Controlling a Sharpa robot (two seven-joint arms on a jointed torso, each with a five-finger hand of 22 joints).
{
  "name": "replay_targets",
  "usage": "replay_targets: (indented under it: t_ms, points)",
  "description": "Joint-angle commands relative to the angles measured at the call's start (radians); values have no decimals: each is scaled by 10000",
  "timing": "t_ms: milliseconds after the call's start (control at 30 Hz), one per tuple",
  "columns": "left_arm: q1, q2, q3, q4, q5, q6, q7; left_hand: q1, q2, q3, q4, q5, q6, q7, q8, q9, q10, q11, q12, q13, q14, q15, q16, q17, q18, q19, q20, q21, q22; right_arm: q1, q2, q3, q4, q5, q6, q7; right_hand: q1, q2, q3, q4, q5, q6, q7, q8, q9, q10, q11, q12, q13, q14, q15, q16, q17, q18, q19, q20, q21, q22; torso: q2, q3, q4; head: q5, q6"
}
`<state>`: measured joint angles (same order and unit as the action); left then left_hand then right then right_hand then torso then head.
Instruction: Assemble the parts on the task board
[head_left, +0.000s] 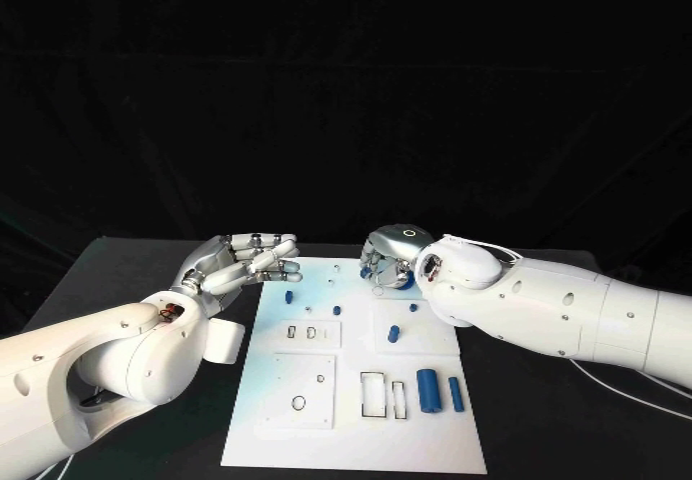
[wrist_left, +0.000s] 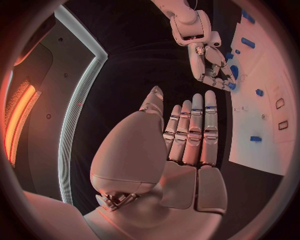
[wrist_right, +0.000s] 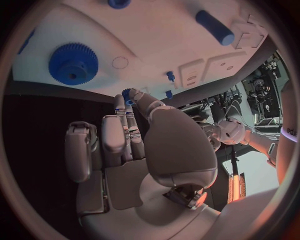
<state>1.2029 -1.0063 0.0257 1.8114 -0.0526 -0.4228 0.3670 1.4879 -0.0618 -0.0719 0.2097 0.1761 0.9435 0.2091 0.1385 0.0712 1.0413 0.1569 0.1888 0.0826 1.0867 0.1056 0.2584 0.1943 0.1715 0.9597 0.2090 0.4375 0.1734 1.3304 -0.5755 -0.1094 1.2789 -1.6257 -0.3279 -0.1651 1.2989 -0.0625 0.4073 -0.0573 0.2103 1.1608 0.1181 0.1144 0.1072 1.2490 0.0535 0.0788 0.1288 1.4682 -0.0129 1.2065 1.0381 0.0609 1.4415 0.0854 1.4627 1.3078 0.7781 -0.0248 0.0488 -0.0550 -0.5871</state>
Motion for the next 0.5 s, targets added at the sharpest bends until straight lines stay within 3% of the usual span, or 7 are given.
replay_targets:
  t_ms: [33,267,500]
  points:
    - [16,30,10,8,63,244,19,-27,68,-37,1,-26,-17,27,-61,-15,-41,0,-60,-15,-11,28,-40,16,109,76,-6,34,14,9,276,4,-350,345,-670,-119,-104,-45,99,140,72,80,-43,50,166,34,21,-61,-14,265,-74,68,38,-180,53,21,45,764,16,-4,27,-25,20]
    - [17,117,10,-26,65,259,11,-29,72,-42,1,-27,-22,30,-66,-15,-47,3,-65,-15,-18,31,-45,20,108,72,-5,35,14,-1,869,7,-994,496,-1021,-318,-96,-64,110,139,84,63,-28,41,173,26,26,-73,-18,265,-72,83,46,-177,42,22,38,754,37,-13,51,-18,7]
    - [17,131,9,-47,66,251,4,-29,72,-42,1,-27,-22,30,-66,-15,-47,3,-65,-15,-18,31,-45,20,108,72,-5,35,14,-22,1202,5,-1242,566,-1056,-286,-116,-85,108,159,67,51,-14,34,182,24,38,-82,-20,266,-65,109,70,-183,57,25,54,782,81,-36,102,-27,-17]
